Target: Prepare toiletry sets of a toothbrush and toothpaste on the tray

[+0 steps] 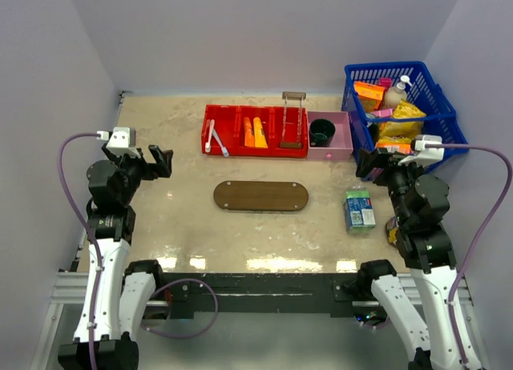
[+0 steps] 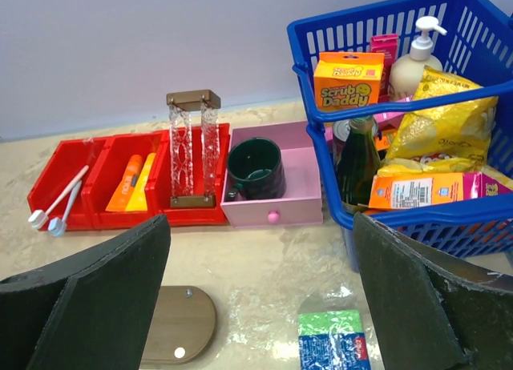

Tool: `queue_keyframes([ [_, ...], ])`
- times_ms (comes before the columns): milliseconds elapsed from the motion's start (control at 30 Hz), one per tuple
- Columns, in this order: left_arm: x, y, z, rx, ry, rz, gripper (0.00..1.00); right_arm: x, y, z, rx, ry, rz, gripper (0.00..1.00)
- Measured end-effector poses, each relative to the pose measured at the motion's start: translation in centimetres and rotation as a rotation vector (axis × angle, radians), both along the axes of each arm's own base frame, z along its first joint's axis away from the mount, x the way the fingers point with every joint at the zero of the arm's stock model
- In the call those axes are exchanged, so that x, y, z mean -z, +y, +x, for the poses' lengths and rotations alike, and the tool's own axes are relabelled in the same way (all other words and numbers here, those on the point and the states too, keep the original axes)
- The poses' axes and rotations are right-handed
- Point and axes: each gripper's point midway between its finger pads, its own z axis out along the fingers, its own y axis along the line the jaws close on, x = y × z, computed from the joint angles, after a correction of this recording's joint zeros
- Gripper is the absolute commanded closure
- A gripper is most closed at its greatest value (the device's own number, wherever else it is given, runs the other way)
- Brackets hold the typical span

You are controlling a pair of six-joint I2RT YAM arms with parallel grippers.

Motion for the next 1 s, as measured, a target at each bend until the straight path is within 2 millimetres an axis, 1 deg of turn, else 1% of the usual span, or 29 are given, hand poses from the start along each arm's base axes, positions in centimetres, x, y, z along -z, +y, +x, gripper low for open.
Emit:
queue_keyframes([
  [300,0.3,0.2,0.0,-0.014,0.011,0.001,0.0,0.1,0.0,0.1,0.006,0.005,0.017,0.02],
  [467,0.3,0.2,0.1,-0.014,0.011,0.0,0.0,0.0,-0.1,-0.1,0.008,0.022,0.01,0.05],
  [567,0.3,0.2,0.1,-0.014,0.012,-0.001,0.0,-0.7,0.0,0.0,0.006,0.029,0.008,0.09],
  [667,0.3,0.2,0.1,-0.014,0.013,-0.001,0.01,-1.2,0.5,0.8,-0.016,0.052,0.006,0.18],
  [700,0.4,0.2,0.2,-0.014,0.015,-0.003,0.01,-1.1,0.7,1.1,-0.028,0.063,0.006,0.19],
  [800,1.2,0.3,0.6,-0.013,0.044,-0.007,0.02,-0.3,1.3,2.4,-0.051,0.123,-0.001,0.23],
  [933,2.8,0.1,1.2,0.002,0.102,-0.015,0.03,2.6,1.8,4.0,-0.061,0.242,-0.016,0.25],
  [1000,3.0,-0.2,1.3,0.015,0.109,-0.018,0.03,4.2,2.5,4.6,-0.077,0.291,-0.025,0.25],
])
